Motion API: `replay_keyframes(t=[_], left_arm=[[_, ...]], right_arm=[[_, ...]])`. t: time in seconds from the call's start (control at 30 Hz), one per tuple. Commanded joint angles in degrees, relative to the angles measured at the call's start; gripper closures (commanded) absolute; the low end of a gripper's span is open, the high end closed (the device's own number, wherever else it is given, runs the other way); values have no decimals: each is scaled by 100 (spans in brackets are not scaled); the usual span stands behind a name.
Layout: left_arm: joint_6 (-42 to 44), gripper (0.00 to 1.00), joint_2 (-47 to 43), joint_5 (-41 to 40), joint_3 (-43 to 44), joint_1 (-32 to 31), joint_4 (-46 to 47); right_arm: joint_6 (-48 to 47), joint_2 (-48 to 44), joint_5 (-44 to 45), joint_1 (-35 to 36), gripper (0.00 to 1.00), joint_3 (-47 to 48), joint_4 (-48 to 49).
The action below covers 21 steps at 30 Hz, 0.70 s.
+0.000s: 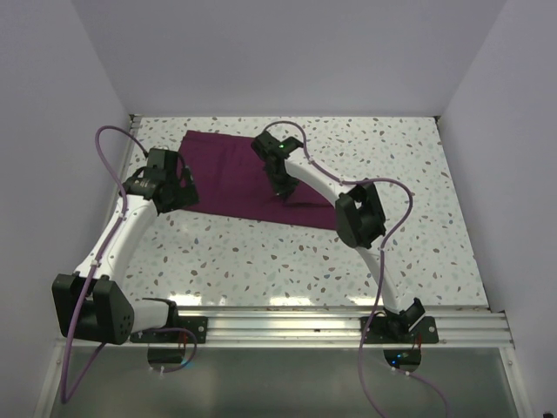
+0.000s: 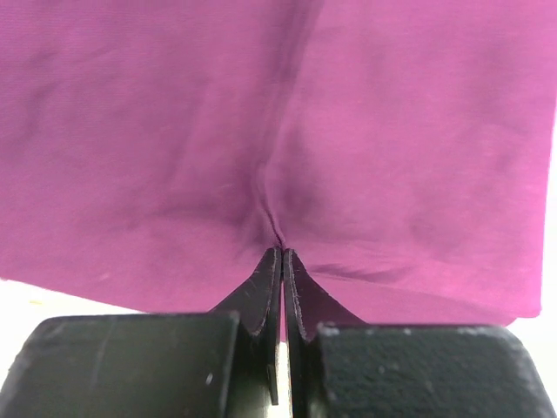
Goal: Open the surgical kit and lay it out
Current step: Open the surgical kit at the center of the board.
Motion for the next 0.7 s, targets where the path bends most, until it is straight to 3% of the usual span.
replay_keyframes(t=[0.0, 0.17, 0.4, 0.43, 0.5, 0.53, 0.67], left_arm=[[-32, 0, -9, -42, 199, -20, 54], [-15, 0, 26, 2, 313, -11, 45], [108, 0, 176, 72, 603, -11, -113], [126, 0, 194, 72, 655, -11, -130], [169, 0, 237, 63, 708, -11, -209], [178, 0, 255, 63, 761, -11, -244], [205, 0, 238, 37, 814, -11, -368]], right_arm=[[-5, -472, 646, -195, 100, 224, -58], [-128, -605, 1351, -852, 100, 583, 118], [-242, -192, 1307, -1987, 100, 1376, 520], [-268, -130, 1316, -2067, 96, 1463, 600], [-347, 19, 1490, -2251, 40, 1683, 872], [-348, 46, 1570, -2304, 5, 1718, 969], [-462, -156, 1571, -2366, 2, 1649, 1348]])
